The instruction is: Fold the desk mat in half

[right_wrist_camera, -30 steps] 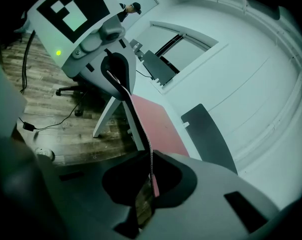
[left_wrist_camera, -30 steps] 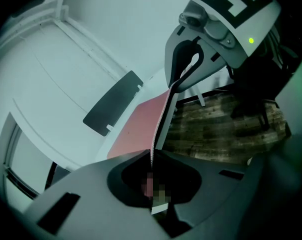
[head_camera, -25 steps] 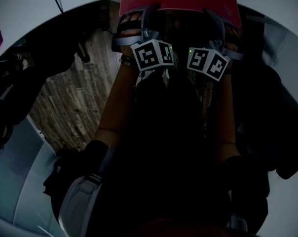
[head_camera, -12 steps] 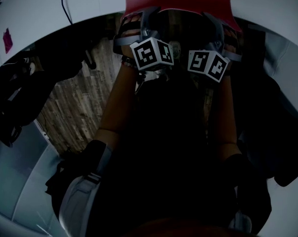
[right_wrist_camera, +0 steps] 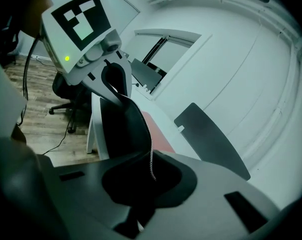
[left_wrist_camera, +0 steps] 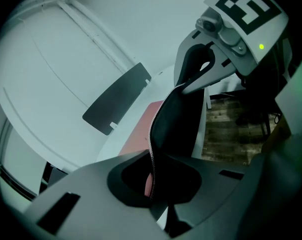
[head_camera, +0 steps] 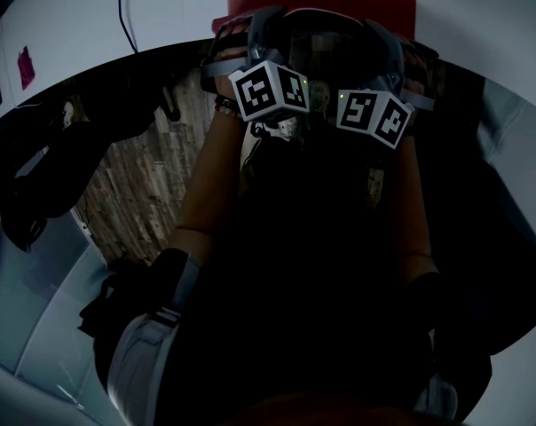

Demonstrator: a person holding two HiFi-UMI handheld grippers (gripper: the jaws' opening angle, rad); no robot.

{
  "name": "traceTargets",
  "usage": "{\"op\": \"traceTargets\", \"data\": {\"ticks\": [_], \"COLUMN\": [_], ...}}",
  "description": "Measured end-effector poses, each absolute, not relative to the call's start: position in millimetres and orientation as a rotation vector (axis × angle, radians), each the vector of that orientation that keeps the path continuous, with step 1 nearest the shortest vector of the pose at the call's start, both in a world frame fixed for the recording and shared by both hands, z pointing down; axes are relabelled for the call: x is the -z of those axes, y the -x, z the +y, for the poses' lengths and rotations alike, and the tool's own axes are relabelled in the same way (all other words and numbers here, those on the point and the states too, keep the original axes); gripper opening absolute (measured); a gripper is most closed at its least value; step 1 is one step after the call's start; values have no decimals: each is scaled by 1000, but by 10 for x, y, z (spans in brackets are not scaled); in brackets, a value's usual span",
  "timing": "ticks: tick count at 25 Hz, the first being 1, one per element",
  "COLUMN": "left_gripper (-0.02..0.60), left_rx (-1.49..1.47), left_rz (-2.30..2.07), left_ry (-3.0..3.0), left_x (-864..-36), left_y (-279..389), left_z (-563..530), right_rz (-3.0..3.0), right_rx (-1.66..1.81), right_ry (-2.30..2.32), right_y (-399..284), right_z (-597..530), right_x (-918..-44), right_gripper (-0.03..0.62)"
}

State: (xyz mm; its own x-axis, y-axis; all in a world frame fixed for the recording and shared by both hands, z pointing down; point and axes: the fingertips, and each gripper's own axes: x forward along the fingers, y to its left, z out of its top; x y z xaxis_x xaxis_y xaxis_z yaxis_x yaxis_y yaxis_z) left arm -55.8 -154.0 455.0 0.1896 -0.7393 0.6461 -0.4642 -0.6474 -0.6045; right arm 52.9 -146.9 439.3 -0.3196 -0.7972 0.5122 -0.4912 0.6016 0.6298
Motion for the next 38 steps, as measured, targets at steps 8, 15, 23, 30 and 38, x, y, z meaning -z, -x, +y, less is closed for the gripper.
{"op": "traceTargets", "data": {"ticks": [8, 15, 23, 30, 38], "left_gripper": [28, 28, 28, 28, 28], "left_rx": [1463, 1469, 1462, 1453, 1425], "left_rz": [1210, 1199, 1158, 1106, 1017], "left_ry": [2169, 2181, 2221, 2270, 2340], "left_x": [-4496, -4546, -4629, -4712, -4761], "left_y": [569, 611, 661, 740, 648], "left_z": [-1809, -1991, -2335, -2669, -3037], "right_rz": [-2019, -2009, -1958, -1901, -1812], "right_rx": [476, 472, 448, 420, 373], "right_ry": [-1015, -1021, -1036, -1061, -1086], "right_y": [-515, -473, -416, -324, -401], "right_z": [-1780, -2005, -2362, -2751, -3103], "right_x": [-4333, -4344, -4392, -4434, -4434], "right_gripper": [40, 41, 41, 41, 41]}}
